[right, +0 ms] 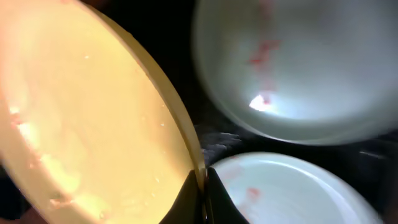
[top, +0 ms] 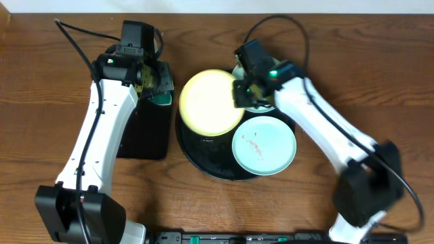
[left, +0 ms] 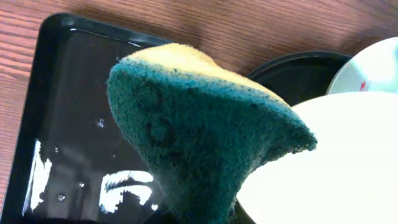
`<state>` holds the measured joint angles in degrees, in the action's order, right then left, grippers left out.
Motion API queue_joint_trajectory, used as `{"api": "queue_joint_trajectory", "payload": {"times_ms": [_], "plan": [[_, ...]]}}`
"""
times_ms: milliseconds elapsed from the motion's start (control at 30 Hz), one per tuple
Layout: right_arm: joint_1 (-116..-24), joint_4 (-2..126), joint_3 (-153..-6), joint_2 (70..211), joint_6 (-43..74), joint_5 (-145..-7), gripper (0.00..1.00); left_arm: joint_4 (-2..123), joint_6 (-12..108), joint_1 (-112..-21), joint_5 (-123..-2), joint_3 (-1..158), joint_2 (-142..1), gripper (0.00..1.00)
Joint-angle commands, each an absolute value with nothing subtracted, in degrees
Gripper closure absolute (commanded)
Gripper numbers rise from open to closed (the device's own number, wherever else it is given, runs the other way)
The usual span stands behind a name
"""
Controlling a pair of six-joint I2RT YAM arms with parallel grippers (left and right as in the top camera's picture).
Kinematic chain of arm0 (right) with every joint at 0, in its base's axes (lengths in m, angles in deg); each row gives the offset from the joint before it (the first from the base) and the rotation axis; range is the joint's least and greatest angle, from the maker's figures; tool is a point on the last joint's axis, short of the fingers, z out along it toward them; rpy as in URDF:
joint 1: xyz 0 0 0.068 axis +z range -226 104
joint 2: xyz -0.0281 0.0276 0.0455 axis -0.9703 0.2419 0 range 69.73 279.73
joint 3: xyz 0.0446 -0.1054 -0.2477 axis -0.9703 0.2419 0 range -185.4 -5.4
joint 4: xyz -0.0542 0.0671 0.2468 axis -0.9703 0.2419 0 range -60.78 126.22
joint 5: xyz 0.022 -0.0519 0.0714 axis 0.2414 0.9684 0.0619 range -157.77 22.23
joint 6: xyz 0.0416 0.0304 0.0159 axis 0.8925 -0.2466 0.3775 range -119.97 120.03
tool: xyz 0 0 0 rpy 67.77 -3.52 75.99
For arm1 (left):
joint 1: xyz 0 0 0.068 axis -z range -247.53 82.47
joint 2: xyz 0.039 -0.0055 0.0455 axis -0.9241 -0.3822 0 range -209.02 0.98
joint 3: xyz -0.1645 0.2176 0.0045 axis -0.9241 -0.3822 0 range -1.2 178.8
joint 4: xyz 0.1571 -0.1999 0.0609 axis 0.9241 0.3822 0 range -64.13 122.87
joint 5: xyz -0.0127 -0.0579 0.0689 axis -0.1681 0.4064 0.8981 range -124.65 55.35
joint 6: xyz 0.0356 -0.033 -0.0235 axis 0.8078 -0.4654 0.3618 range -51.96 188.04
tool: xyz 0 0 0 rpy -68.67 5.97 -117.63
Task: Clean dirty plates on tray and stack at the side
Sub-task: 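Lift the yellow plate with the right gripper and carry it right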
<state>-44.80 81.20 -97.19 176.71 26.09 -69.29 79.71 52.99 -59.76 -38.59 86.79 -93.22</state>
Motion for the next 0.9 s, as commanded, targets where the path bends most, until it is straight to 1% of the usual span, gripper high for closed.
{"api": "queue_joint_trajectory", "payload": {"times_ms": [0, 167, 467, 600, 767, 867], "plan": [[-43.6, 82.9, -97.6, 172.4, 26.3, -52.5, 0.99, 79.8, 52.7, -59.8, -38.5, 86.7, -93.2, 0.93], [-39.3, 83.2, -97.6, 170.9, 26.0, -38.0, 0.99, 79.8, 52.7, -59.8, -38.5, 86.7, -93.2, 0.93], [-26.3, 82.3, -97.5, 171.1, 26.1, -7.1, 0.99, 79.8, 52.7, -59.8, -38.5, 86.7, -93.2, 0.93], [-22.4, 81.6, -97.5, 171.1, 26.1, 3.0, 0.99, 79.8, 52.7, -59.8, -38.5, 86.7, -93.2, 0.93], [-20.8, 81.4, -97.5, 171.1, 26.1, 10.7, 0.99, 79.8, 52.7, -59.8, -38.5, 86.7, -93.2, 0.93], [-20.7, 81.2, -97.5, 171.1, 26.1, 11.5, 0.99, 79.8, 52.7, -59.8, -38.5, 86.7, -93.2, 0.93]]}}
